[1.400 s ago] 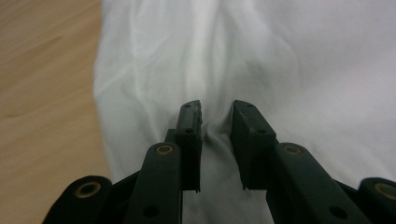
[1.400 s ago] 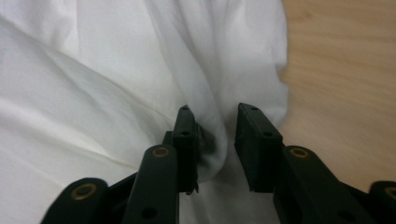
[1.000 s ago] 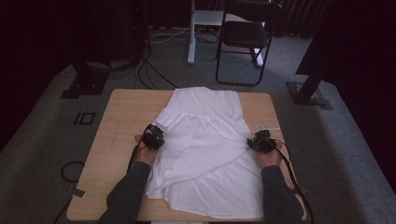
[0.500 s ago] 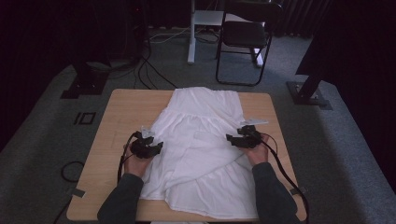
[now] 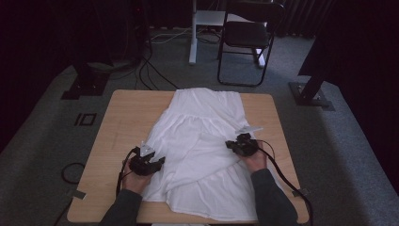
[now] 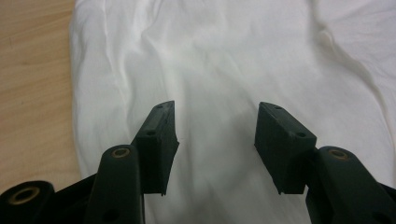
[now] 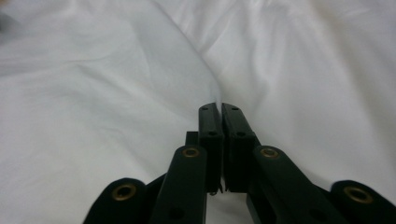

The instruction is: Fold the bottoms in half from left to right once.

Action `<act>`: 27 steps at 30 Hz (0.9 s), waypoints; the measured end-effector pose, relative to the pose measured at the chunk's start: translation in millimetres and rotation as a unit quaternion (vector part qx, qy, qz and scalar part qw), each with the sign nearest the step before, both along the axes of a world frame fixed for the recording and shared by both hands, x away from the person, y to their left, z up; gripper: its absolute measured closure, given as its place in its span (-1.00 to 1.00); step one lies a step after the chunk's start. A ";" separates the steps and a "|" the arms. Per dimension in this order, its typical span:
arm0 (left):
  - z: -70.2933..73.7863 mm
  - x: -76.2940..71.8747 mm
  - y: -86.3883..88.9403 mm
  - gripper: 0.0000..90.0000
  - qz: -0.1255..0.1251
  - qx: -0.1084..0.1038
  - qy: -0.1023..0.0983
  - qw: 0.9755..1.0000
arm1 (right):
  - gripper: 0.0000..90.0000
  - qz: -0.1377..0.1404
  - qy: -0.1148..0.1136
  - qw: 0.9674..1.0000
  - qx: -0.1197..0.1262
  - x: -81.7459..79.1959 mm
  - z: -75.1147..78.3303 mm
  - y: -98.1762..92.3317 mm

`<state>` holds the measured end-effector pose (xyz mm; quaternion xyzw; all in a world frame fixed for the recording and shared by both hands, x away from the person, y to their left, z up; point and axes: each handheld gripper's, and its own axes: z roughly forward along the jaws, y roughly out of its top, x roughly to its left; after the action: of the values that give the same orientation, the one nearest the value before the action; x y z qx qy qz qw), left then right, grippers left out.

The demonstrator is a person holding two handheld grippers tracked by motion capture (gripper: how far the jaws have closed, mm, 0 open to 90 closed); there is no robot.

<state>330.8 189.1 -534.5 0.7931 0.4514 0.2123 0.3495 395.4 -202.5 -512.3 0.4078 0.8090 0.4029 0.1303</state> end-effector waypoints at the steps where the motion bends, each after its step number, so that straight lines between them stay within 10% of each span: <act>1: -0.2 -1.3 0.8 0.08 0.003 0.002 -0.001 1.000 | 0.96 -0.001 -0.011 1.000 0.008 -9.1 6.5 -8.6; 9: 3.8 -14.5 5.1 0.08 -0.002 0.000 0.000 1.000 | 0.95 -0.028 -0.070 0.995 0.070 -91.4 38.3 -87.1; 13: 3.2 -23.7 5.9 0.07 -0.012 0.002 0.006 1.000 | 0.94 -0.057 -0.067 0.995 0.038 -130.4 20.1 -120.6; 17: 1.2 -35.2 7.9 0.06 -0.020 0.011 0.012 1.000 | 0.89 -0.097 -0.026 0.995 -0.010 -137.5 -3.1 -135.2; 18: 1.1 -37.9 8.9 0.05 -0.022 0.012 0.013 1.000 | 0.53 -0.121 -0.005 0.993 -0.012 -139.1 -15.8 -141.5; 27: -9.1 -55.6 27.8 0.05 -0.003 0.005 0.027 1.000 | 0.08 -0.075 -0.023 0.997 0.004 -97.9 -13.0 -87.9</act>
<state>275.2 217.0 -543.7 0.8015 0.4576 0.1921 0.3335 297.5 -290.5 -525.3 0.4586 0.7710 0.4047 0.1775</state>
